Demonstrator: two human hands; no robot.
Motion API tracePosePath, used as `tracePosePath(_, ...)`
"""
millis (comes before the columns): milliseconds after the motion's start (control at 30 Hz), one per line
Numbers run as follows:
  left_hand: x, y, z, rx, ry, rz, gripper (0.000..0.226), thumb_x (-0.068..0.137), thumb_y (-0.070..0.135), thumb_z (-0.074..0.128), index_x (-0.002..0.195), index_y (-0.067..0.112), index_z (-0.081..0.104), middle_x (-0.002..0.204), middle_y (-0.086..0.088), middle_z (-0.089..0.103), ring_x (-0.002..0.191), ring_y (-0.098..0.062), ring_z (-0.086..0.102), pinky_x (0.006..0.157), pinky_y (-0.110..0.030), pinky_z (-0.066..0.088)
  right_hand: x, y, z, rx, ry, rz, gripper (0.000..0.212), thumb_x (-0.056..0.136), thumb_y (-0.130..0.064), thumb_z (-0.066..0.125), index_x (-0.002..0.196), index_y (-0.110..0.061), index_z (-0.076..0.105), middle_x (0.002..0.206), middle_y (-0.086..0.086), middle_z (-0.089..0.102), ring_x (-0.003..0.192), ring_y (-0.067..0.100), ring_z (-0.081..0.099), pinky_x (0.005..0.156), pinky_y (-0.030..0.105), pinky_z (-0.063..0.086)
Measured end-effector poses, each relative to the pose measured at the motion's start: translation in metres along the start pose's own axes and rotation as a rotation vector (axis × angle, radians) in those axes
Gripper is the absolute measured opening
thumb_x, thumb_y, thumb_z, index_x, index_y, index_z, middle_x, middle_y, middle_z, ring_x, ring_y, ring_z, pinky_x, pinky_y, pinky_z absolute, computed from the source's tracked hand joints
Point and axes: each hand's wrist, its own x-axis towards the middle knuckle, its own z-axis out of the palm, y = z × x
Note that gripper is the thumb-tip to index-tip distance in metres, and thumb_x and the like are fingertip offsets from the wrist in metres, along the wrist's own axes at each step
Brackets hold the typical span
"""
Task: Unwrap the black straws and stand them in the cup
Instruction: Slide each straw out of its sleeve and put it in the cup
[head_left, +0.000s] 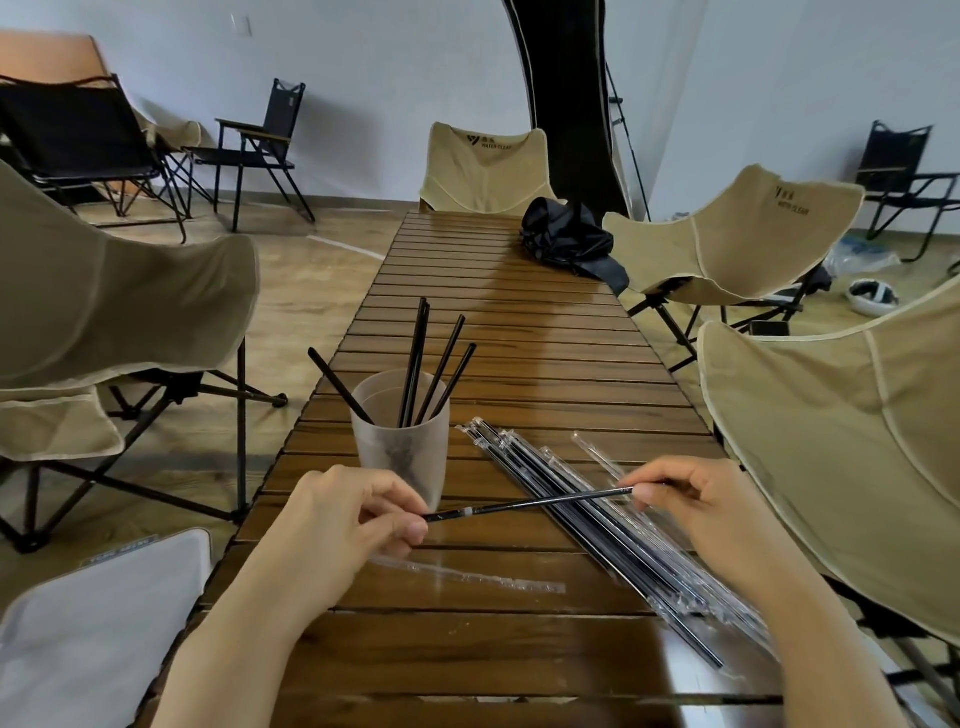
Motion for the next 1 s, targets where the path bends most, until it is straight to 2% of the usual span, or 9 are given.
tracePosePath(100, -0.001, 0.003, -0.003, -0.064, 0.048, 0.025, 0.01, 0.078, 0.022, 0.073, 0.082, 0.028, 0.066, 0.07, 0.016, 0.072, 0.068, -0.001, 0.07, 0.061, -0.011, 0.054, 0.001, 0.002, -0.003, 0.049, 0.018, 0.045, 0.026, 0.085, -0.013, 0.067, 0.074, -0.035, 0.073, 0.068, -0.011, 0.071, 0.068, 0.029, 0.063, 0.057, 0.023, 0.046)
tracePosePath(167, -0.001, 0.003, -0.007, -0.087, 0.101, 0.046, 0.01, 0.076, 0.022, 0.073, 0.079, 0.027, 0.066, 0.069, 0.012, 0.072, 0.067, -0.004, 0.07, 0.06, -0.011, 0.054, 0.001, 0.002, -0.003, 0.078, 0.027, 0.07, 0.024, 0.084, -0.014, 0.068, 0.072, -0.034, 0.073, 0.068, -0.009, 0.071, 0.072, 0.034, 0.064, 0.063, 0.033, 0.051)
tracePosePath(367, -0.004, -0.005, -0.012, -0.03, 0.182, 0.034, 0.015, 0.078, 0.018, 0.072, 0.079, 0.033, 0.07, 0.07, 0.018, 0.071, 0.067, 0.001, 0.068, 0.061, -0.007, 0.051, 0.0, 0.011, -0.008, 0.069, 0.1, 0.132, 0.024, 0.084, -0.011, 0.069, 0.068, -0.029, 0.074, 0.067, -0.01, 0.072, 0.069, 0.022, 0.067, 0.064, 0.024, 0.046)
tracePosePath(467, -0.004, -0.01, -0.014, 0.011, 0.196, 0.024, 0.017, 0.078, 0.018, 0.072, 0.078, 0.035, 0.07, 0.07, 0.02, 0.07, 0.069, 0.004, 0.068, 0.061, -0.004, 0.049, 0.0, 0.013, -0.01, 0.017, 0.134, 0.171, 0.022, 0.085, -0.011, 0.067, 0.068, -0.024, 0.072, 0.064, -0.009, 0.071, 0.069, 0.032, 0.065, 0.062, 0.028, 0.046)
tracePosePath(633, -0.006, -0.018, -0.018, 0.067, 0.226, 0.017, 0.017, 0.078, 0.018, 0.072, 0.078, 0.035, 0.068, 0.069, 0.015, 0.07, 0.07, 0.006, 0.067, 0.06, -0.006, 0.051, -0.002, 0.018, -0.014, -0.11, 0.317, 0.293, 0.024, 0.089, -0.008, 0.063, 0.07, -0.023, 0.065, 0.07, -0.006, 0.067, 0.052, 0.007, 0.047, 0.052, 0.02, 0.031)
tracePosePath(733, -0.006, -0.021, -0.02, 0.117, 0.24, 0.03, 0.018, 0.08, 0.018, 0.071, 0.078, 0.035, 0.066, 0.067, 0.012, 0.068, 0.073, 0.009, 0.065, 0.061, -0.002, 0.048, -0.003, 0.012, -0.012, -0.175, 0.156, 0.299, 0.019, 0.085, -0.012, 0.068, 0.098, -0.026, 0.065, 0.101, -0.009, 0.065, 0.084, 0.009, 0.055, 0.081, 0.029, 0.046)
tracePosePath(800, -0.005, -0.021, -0.019, 0.162, 0.228, 0.04, 0.017, 0.082, 0.019, 0.069, 0.078, 0.035, 0.065, 0.066, 0.014, 0.067, 0.075, 0.012, 0.063, 0.061, 0.0, 0.045, -0.003, 0.004, -0.007, -0.272, 0.019, 0.235, 0.039, 0.081, -0.019, 0.074, 0.113, -0.035, 0.059, 0.111, -0.018, 0.055, 0.105, 0.007, 0.049, 0.105, 0.043, 0.037)
tracePosePath(900, -0.005, -0.022, -0.017, 0.189, 0.202, 0.036, 0.016, 0.084, 0.023, 0.067, 0.079, 0.038, 0.063, 0.068, 0.016, 0.066, 0.08, 0.013, 0.059, 0.058, -0.003, 0.044, 0.0, -0.007, -0.001, -0.297, -0.037, 0.132, 0.031, 0.077, -0.03, 0.077, 0.094, -0.048, 0.06, 0.099, -0.028, 0.058, 0.101, 0.006, 0.055, 0.105, 0.049, 0.033)
tracePosePath(1000, -0.004, -0.023, -0.014, 0.2, 0.141, 0.021, 0.013, 0.086, 0.029, 0.064, 0.082, 0.041, 0.061, 0.075, 0.019, 0.066, 0.084, 0.014, 0.057, 0.064, -0.009, 0.041, 0.005, -0.003, 0.005, -0.317, -0.063, 0.094, 0.019, 0.081, -0.032, 0.072, 0.069, -0.044, 0.064, 0.069, -0.028, 0.063, 0.082, 0.004, 0.058, 0.094, 0.042, 0.04)
